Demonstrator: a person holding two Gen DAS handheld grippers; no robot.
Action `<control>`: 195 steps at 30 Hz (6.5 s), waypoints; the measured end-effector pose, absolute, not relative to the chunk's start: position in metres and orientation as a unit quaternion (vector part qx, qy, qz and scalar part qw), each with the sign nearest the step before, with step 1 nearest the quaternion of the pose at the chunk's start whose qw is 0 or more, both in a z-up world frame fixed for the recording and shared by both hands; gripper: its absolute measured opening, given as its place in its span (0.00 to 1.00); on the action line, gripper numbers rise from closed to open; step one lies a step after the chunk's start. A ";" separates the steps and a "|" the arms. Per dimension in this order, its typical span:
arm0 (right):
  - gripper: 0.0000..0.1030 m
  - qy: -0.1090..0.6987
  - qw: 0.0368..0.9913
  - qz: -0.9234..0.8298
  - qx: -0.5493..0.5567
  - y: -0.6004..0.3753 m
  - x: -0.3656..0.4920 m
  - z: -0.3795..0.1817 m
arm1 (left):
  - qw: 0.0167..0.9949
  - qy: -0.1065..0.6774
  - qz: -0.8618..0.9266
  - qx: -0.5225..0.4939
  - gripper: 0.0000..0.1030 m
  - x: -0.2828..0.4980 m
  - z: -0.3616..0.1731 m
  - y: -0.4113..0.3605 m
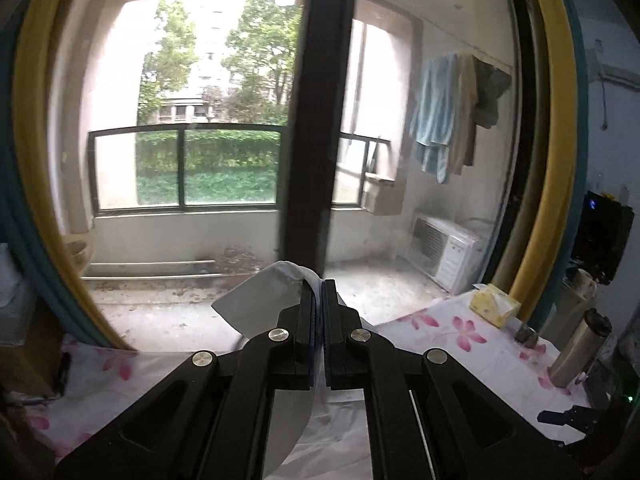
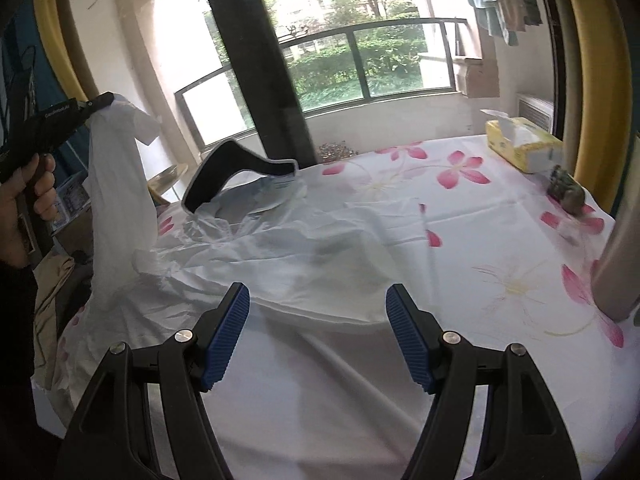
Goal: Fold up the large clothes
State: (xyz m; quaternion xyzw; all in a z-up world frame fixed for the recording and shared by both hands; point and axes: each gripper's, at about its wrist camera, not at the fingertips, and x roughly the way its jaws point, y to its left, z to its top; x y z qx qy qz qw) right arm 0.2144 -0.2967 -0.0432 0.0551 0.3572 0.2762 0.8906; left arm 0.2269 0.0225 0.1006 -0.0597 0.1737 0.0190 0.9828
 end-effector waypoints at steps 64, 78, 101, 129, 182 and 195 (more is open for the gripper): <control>0.04 0.381 0.872 0.291 -0.092 -0.199 0.317 -0.068 | 0.892 0.398 -0.009 -0.216 0.47 0.120 -0.123 0.103; 0.04 0.439 0.873 0.211 0.002 -0.291 0.258 -0.099 | 0.890 0.422 0.012 -0.171 0.47 0.121 -0.119 0.097; 0.22 0.429 0.856 0.278 -0.070 -0.249 0.285 -0.095 | 0.897 0.413 0.015 -0.159 0.47 0.166 -0.095 0.120; 0.37 0.393 0.864 0.248 -0.192 -0.221 0.319 -0.062 | 0.912 0.396 0.052 -0.091 0.47 0.225 -0.063 0.145; 0.10 0.350 0.832 0.349 -0.252 -0.059 0.408 -0.088 | 0.919 0.376 0.056 -0.105 0.47 0.263 -0.059 0.184; 0.10 0.374 0.838 0.339 -0.208 -0.093 0.422 -0.088 | 0.883 0.452 -0.004 -0.128 0.54 0.341 -0.111 0.174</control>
